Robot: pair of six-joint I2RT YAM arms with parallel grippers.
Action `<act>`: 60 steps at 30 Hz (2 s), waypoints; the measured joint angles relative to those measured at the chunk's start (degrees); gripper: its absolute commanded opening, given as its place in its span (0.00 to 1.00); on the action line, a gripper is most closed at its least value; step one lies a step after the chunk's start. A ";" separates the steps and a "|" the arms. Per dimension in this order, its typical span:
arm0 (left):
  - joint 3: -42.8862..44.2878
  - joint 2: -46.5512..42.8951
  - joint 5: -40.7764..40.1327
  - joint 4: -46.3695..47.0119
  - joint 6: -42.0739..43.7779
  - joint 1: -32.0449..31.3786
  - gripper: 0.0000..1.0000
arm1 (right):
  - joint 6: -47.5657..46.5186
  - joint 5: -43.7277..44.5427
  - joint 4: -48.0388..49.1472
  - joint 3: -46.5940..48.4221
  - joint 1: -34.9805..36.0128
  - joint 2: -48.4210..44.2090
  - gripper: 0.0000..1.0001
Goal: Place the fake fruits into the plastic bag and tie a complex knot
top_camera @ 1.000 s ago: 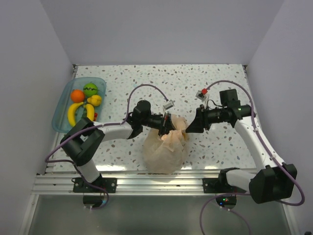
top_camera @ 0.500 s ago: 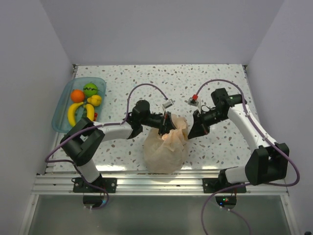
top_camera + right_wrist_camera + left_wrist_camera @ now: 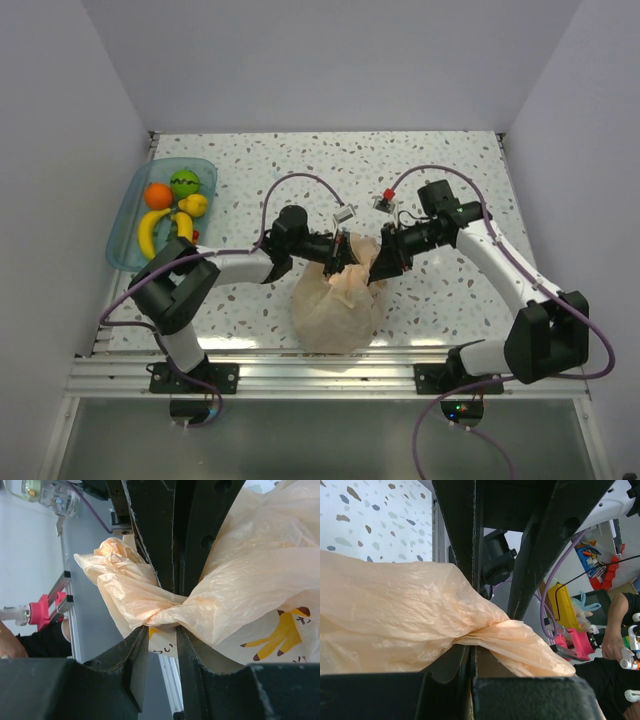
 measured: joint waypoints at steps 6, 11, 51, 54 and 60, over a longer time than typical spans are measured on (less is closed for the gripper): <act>-0.02 1.66 0.87 -0.02 -0.74 0.00 0.00 | 9.31 2.36 7.26 -2.75 1.33 -1.11 0.39; -0.94 1.84 0.76 0.66 -1.75 -0.02 0.00 | 14.08 2.64 11.61 -4.17 1.90 -1.81 0.40; -0.26 2.60 -2.32 13.64 -8.11 -1.73 0.00 | -14.14 3.85 -15.32 4.35 -3.74 0.17 0.51; -0.15 2.97 -2.29 13.77 -8.11 -1.75 0.00 | -10.40 3.48 -10.88 3.78 -3.19 0.68 0.50; 0.22 3.56 -2.27 13.81 -8.26 -1.95 0.00 | -2.82 3.54 -2.19 2.25 -0.48 0.66 0.50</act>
